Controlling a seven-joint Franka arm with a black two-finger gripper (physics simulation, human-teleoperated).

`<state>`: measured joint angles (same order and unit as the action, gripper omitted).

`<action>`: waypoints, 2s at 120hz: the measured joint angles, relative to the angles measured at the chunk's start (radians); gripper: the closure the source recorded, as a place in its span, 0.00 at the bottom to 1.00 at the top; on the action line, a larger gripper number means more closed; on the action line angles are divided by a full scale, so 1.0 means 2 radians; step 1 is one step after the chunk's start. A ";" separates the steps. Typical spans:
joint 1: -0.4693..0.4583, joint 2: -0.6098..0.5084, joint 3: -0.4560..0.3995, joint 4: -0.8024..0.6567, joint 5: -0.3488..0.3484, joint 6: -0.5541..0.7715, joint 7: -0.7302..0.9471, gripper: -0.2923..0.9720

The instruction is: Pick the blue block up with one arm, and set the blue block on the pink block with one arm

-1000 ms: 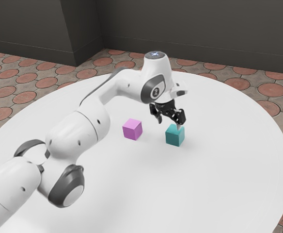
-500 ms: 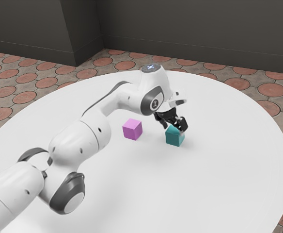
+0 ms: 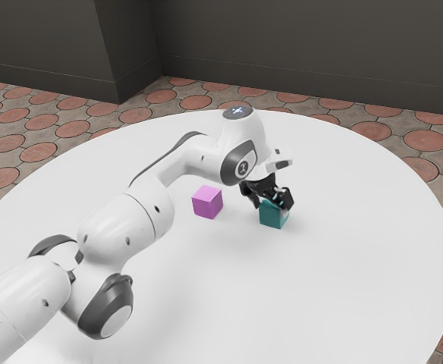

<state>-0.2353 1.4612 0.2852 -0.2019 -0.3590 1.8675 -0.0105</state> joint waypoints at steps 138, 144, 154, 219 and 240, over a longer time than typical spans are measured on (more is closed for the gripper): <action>-0.006 0.016 0.020 -0.002 0.002 0.072 -0.068 0.28; -0.006 0.016 0.020 -0.001 0.002 0.069 -0.067 0.28; -0.006 0.015 0.020 -0.002 0.002 0.065 -0.066 0.28; -0.005 0.015 0.021 -0.002 0.006 0.060 -0.068 0.50; -0.005 -0.011 0.043 -0.008 0.008 0.049 -0.071 0.52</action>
<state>-0.2461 1.4395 0.3707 -0.2176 -0.3420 1.9651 -0.1520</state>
